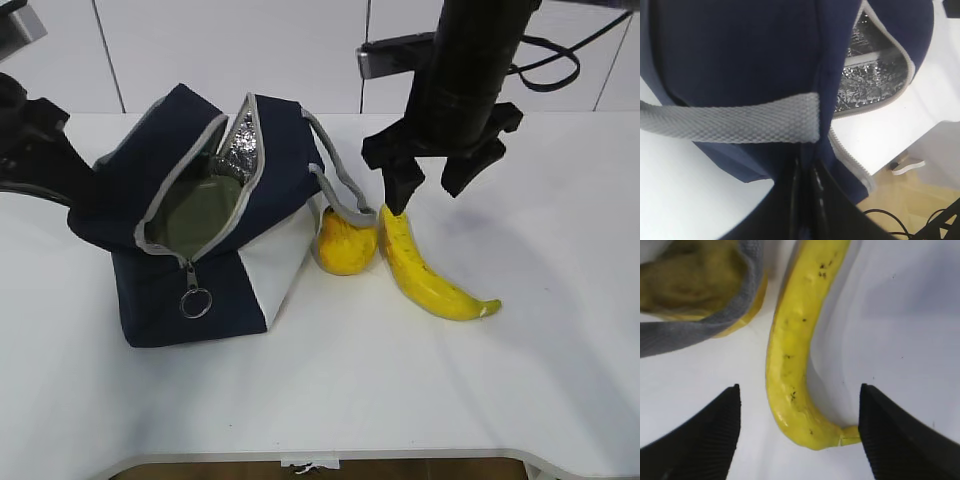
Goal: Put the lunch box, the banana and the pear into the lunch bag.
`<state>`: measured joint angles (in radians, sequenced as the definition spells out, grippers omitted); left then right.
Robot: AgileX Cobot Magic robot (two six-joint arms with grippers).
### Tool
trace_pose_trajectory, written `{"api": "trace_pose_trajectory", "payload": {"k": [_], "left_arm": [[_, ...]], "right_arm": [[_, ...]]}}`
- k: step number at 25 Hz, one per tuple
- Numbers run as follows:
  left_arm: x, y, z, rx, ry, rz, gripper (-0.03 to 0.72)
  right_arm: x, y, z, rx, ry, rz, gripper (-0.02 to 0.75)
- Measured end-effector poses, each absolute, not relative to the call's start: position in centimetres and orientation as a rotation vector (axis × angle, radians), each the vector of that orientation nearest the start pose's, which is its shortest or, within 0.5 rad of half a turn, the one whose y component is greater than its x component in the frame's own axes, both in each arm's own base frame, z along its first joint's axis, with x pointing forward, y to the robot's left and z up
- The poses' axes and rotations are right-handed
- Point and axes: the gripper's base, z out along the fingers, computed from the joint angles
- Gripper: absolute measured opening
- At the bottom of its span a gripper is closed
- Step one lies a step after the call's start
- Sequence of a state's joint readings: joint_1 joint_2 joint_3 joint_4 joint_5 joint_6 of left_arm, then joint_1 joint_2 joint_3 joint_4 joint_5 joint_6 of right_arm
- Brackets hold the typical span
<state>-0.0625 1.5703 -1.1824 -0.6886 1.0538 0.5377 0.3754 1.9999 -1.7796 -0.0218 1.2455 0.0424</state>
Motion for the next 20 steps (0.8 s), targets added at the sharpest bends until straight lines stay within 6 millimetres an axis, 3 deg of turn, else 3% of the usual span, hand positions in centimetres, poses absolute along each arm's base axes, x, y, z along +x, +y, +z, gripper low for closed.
{"api": "trace_pose_trajectory", "payload": {"k": [9, 11, 15, 20], "left_arm": [[30.5, -7.0, 28.1, 0.422, 2.652, -0.791, -0.002], [30.5, -7.0, 28.0, 0.423, 2.653, -0.792, -0.002], [30.4, -7.0, 28.0, 0.425, 2.659, -0.797, -0.002], [30.4, -7.0, 28.0, 0.43, 2.664, -0.803, -0.002]], "right_arm": [[40.9, 15.7, 20.3, -0.506, 3.023, -0.049, 0.562], [41.0, 15.7, 20.1, -0.506, 3.026, -0.049, 0.562], [41.4, 15.8, 17.5, -0.515, 3.077, -0.067, 0.562], [41.5, 15.9, 16.4, -0.519, 3.099, -0.075, 0.561]]}}
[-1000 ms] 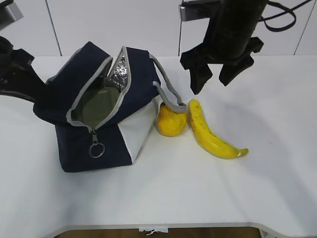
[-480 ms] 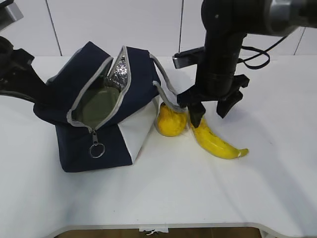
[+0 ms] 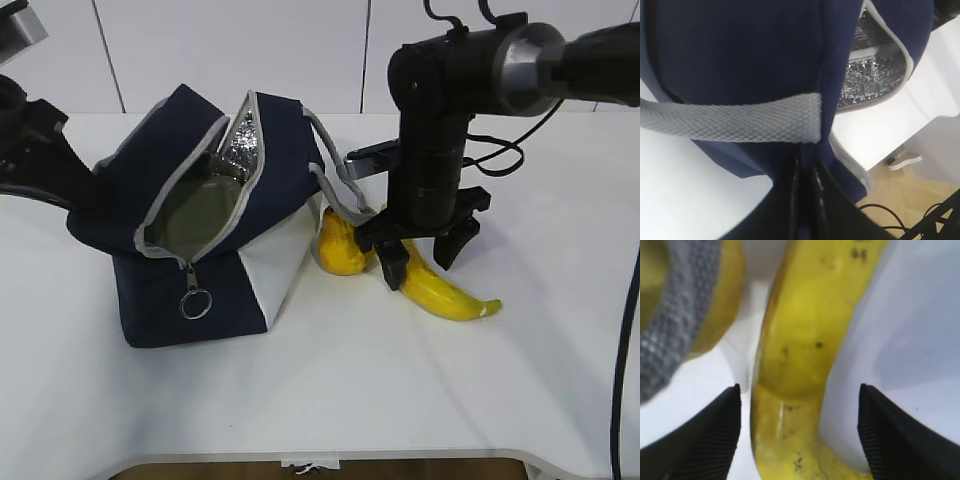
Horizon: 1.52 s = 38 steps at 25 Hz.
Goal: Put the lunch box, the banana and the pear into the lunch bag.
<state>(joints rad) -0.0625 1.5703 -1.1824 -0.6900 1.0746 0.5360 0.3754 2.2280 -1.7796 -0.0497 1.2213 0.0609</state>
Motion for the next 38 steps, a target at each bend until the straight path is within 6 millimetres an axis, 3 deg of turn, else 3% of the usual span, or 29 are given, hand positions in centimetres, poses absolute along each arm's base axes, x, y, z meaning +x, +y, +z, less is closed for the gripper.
{"api": "trace_pose_trajectory", "payload": {"k": [3, 4, 5, 6, 8, 9, 17, 20, 26, 28, 30, 32, 35, 38], "left_arm": [[30.3, -7.0, 28.0, 0.432, 2.667, -0.806, -0.002], [30.3, -7.0, 28.0, 0.434, 2.668, -0.807, -0.002], [30.3, -7.0, 28.0, 0.434, 2.668, -0.807, -0.002], [30.3, -7.0, 28.0, 0.434, 2.669, -0.809, -0.002], [30.3, -7.0, 28.0, 0.434, 2.669, -0.809, -0.002], [30.3, -7.0, 28.0, 0.434, 2.669, -0.809, -0.002], [30.3, -7.0, 28.0, 0.436, 2.67, -0.81, -0.002], [30.2, -7.0, 28.0, 0.439, 2.673, -0.813, -0.002], [30.1, -7.1, 28.0, 0.445, 2.68, -0.821, -0.002], [30.1, -7.1, 28.0, 0.446, 2.682, -0.822, -0.002], [30.1, -7.1, 28.0, 0.446, 2.682, -0.822, -0.002], [30.1, -7.1, 28.0, 0.447, 2.683, -0.824, -0.002], [30.1, -7.1, 28.0, 0.447, 2.683, -0.824, -0.002], [30.1, -7.1, 28.0, 0.447, 2.683, -0.824, -0.002]], "right_arm": [[41.5, 15.9, 16.2, -0.517, 3.103, -0.077, 0.552], [41.5, 15.9, 16.2, -0.517, 3.103, -0.077, 0.489], [41.5, 15.9, 16.2, -0.518, 3.102, -0.08, 0.489], [41.5, 15.9, 16.2, -0.518, 3.102, -0.08, 0.404], [41.6, 15.8, 16.2, -0.526, 3.097, -0.102, 0.305], [41.6, 15.7, 16.2, -0.531, 3.093, -0.118, 0.29], [42.0, 14.9, 16.8, -0.581, 3.04, -0.268, 0.274], [42.0, 14.5, 18.4, -0.585, 2.994, -0.304, 0.274], [40.1, 13.7, 27.3, -0.517, 2.805, -0.25, 0.274], [39.9, 13.6, 28.5, -0.495, 2.782, -0.235, 0.274], [39.5, 14.2, 31.6, -0.433, 2.725, -0.093, 0.274], [39.5, 14.8, 32.7, -0.409, 2.706, 0.012, 0.274], [39.1, 16.6, 35.6, -0.371, 2.651, 0.325, 0.274], [38.6, 18.2, 37.3, -0.361, 2.581, 0.612, 0.274]]}}
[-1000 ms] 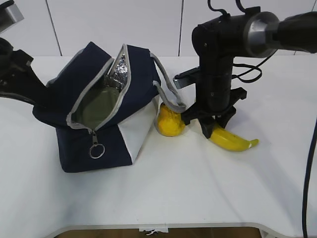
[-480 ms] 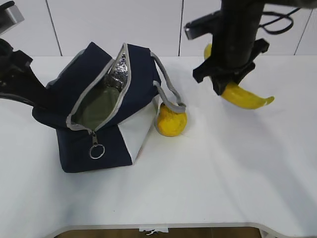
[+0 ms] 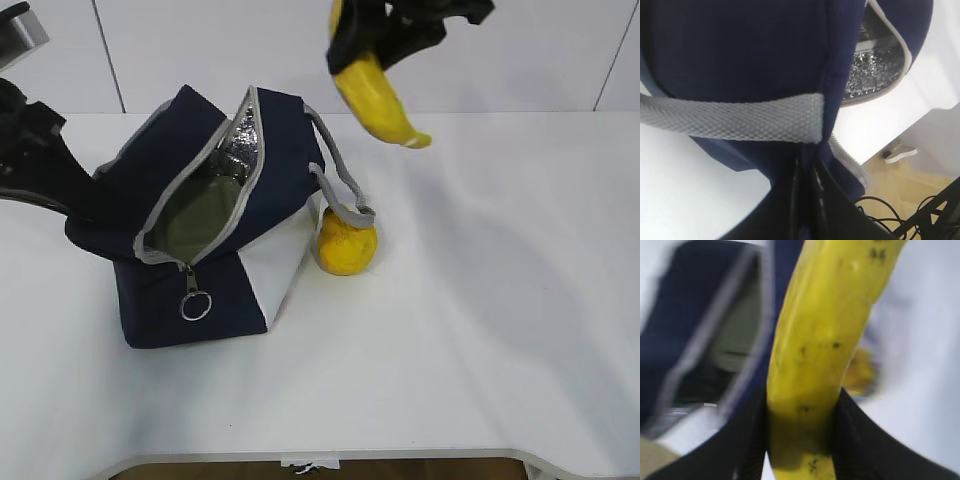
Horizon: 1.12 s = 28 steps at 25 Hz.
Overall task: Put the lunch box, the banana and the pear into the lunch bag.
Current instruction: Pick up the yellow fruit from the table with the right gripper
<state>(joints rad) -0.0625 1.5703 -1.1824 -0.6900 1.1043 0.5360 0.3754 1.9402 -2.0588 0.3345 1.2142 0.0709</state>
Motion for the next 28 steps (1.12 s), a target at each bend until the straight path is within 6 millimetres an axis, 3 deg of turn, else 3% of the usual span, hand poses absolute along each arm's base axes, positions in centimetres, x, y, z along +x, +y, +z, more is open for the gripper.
{"api": "trace_pose_trajectory", "payload": {"k": [5, 7, 10, 11, 18, 23, 28], "left_arm": [[30.1, -7.1, 28.0, 0.446, 2.684, -0.824, -0.002], [30.1, -7.1, 28.0, 0.446, 2.684, -0.824, -0.002], [30.1, -7.1, 28.0, 0.446, 2.684, -0.824, -0.002], [30.1, -7.1, 28.0, 0.444, 2.685, -0.825, -0.002], [30.5, -7.3, 28.2, 0.395, 2.643, -0.849, -0.002], [30.9, -7.3, 28.3, 0.353, 2.607, -0.842, -0.002], [31.9, -7.6, 29.1, 0.204, 2.489, -0.91, -0.002]], "right_arm": [[39.2, 20.8, 37.8, -0.42, 2.398, 0.991, 0.274], [39.9, 22.2, 36.8, -0.459, 2.349, 1.172, 0.274], [40.7, 22.9, 35.1, -0.478, 2.341, 1.256, 0.274], [41.4, 23.4, 33.4, -0.476, 2.362, 1.295, 0.273], [43.2, 24.4, 28.6, -0.46, 2.422, 1.356, 0.273], [43.1, 24.3, 26.9, -0.546, 2.502, 1.302, 0.273], [42.7, 23.8, 25.7, -0.643, 2.603, 1.186, 0.273]]}}
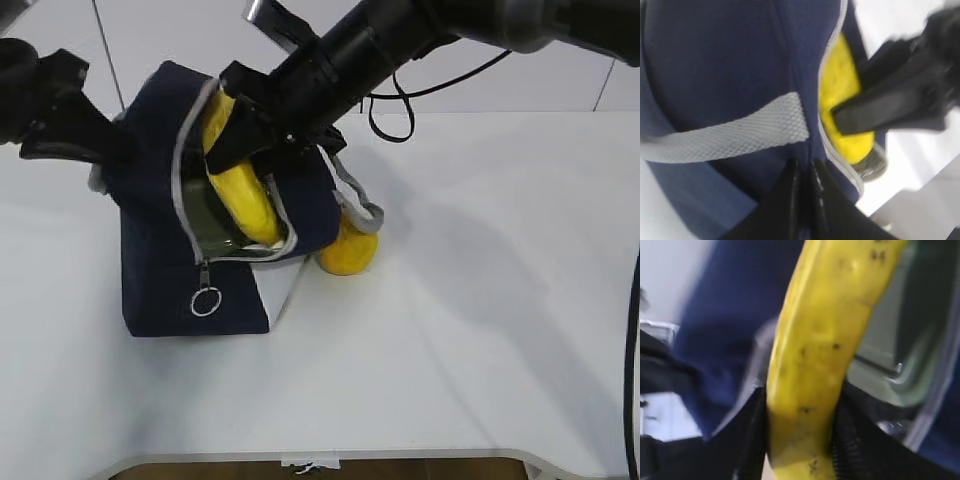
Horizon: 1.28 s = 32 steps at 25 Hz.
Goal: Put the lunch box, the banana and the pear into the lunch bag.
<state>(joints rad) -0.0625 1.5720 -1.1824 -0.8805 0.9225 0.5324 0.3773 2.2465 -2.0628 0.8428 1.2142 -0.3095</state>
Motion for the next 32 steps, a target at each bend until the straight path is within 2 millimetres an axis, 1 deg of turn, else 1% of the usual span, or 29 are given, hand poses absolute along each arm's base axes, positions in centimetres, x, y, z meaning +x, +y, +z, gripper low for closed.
{"api": "trace_pose_trajectory", "payload": {"k": [2, 6, 9, 10, 11, 12, 13, 14, 16, 18, 21, 22, 23, 24, 25, 26, 27, 28, 29, 30, 32], "left_arm": [[32.1, -7.7, 29.3, 0.167, 2.461, -0.933, -0.002], [32.2, -7.8, 29.4, 0.153, 2.454, -0.952, -0.002], [32.1, -7.8, 29.4, 0.157, 2.459, -0.961, -0.002], [32.1, -7.8, 29.4, 0.16, 2.461, -0.964, -0.002], [32.1, -7.9, 29.4, 0.163, 2.464, -0.968, -0.002], [32.0, -7.9, 29.4, 0.165, 2.465, -0.97, -0.002], [32.0, -7.9, 29.4, 0.165, 2.465, -0.969, -0.002], [32.0, -7.9, 29.3, 0.168, 2.468, -0.966, -0.002], [32.0, -7.8, 29.2, 0.181, 2.477, -0.948, -0.002], [31.9, -7.7, 29.1, 0.197, 2.488, -0.931, -0.002], [31.9, -7.6, 28.9, 0.224, 2.506, -0.898, -0.002], [31.8, -7.5, 28.9, 0.233, 2.512, -0.885, -0.002], [31.8, -7.4, 28.8, 0.243, 2.518, -0.869, -0.002], [31.8, -7.4, 28.7, 0.253, 2.524, -0.857, -0.002], [31.8, -7.3, 28.7, 0.259, 2.528, -0.847, -0.002], [31.8, -7.3, 28.7, 0.262, 2.53, -0.843, -0.002], [31.8, -7.3, 28.6, 0.265, 2.532, -0.839, -0.002], [31.7, -7.3, 28.6, 0.266, 2.533, -0.84, -0.002], [31.7, -7.3, 28.6, 0.266, 2.533, -0.84, -0.002], [31.7, -7.3, 28.6, 0.267, 2.534, -0.838, -0.002], [31.7, -7.3, 28.6, 0.267, 2.534, -0.838, -0.002]], "right_arm": [[42.7, 23.7, 25.4, -0.645, 2.625, 1.151, 0.273], [42.5, 23.9, 25.3, -0.668, 2.639, 1.114, 0.279], [42.4, 24.1, 25.3, -0.677, 2.645, 1.106, 0.322], [42.4, 24.1, 25.2, -0.677, 2.647, 1.102, 0.357], [42.4, 24.0, 25.3, -0.683, 2.647, 1.085, 0.357], [42.5, 23.9, 25.4, -0.69, 2.646, 1.064, 0.463], [42.7, 23.8, 25.7, -0.701, 2.64, 1.029, 0.514], [42.8, 23.7, 26.2, -0.704, 2.634, 0.993, 0.544], [43.0, 23.6, 26.7, -0.704, 2.624, 0.951, 0.561], [43.3, 23.0, 28.0, -0.682, 2.616, 0.847, 0.573], [42.9, 22.0, 29.8, -0.674, 2.605, 0.722, 0.573], [42.9, 22.0, 29.8, -0.674, 2.605, 0.722, 0.573], [42.3, 21.0, 31.7, -0.653, 2.593, 0.602, 0.573], [42.1, 20.8, 32.1, -0.646, 2.588, 0.591, 0.573], [41.4, 19.7, 33.3, -0.622, 2.591, 0.475, 0.573], [41.1, 19.5, 33.7, -0.62, 2.586, 0.463, 0.573], [40.1, 18.2, 34.6, -0.592, 2.598, 0.35, 0.573], [39.9, 18.1, 34.9, -0.586, 2.594, 0.343, 0.573], [38.9, 17.2, 35.3, -0.578, 2.61, 0.274, 0.573], [38.5, 16.9, 35.0, -0.578, 2.623, 0.249, 0.573], [37.2, 16.1, 34.4, -0.567, 2.675, 0.205, 0.574]]}}
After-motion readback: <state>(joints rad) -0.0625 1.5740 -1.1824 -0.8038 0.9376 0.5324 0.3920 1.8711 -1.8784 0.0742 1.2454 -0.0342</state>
